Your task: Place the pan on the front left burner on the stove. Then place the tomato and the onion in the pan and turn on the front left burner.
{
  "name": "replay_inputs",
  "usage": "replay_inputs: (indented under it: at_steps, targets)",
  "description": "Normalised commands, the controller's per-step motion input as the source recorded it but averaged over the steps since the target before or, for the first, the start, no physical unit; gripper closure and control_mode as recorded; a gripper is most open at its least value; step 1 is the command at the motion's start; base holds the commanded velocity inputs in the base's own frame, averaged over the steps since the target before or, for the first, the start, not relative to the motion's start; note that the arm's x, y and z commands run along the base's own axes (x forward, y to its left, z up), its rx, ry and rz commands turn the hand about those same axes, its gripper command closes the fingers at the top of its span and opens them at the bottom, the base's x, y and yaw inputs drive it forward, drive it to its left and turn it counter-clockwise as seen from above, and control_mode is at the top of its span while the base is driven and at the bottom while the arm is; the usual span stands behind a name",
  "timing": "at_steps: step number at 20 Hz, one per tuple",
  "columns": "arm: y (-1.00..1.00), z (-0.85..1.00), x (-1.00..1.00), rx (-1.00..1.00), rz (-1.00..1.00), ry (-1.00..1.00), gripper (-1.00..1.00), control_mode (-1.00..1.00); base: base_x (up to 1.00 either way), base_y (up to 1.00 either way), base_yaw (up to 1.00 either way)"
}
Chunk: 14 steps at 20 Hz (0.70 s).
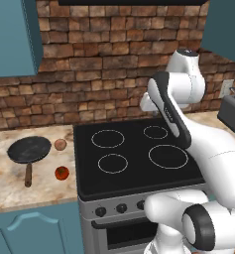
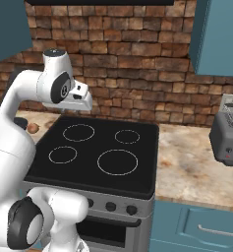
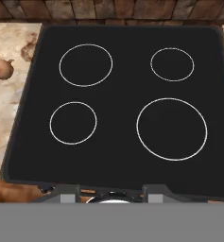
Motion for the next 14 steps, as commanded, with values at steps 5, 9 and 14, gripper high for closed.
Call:
replay_inputs:
  at_steps: [5, 9, 14]
  targets:
    - [0.11, 0.0, -0.04, 0.0, 0.0, 0.0, -1.0, -1.0, 0.0, 0.0, 0.0]
    - [0.3, 0.0, -0.01, 0.0, 0.0, 0.01, -1.0, -1.0, 0.0, 0.0, 0.0]
    - [0.3, 0.0, -0.02, 0.0, 0.0, 0.04, -1.0, -1.0, 0.0, 0.0, 0.0]
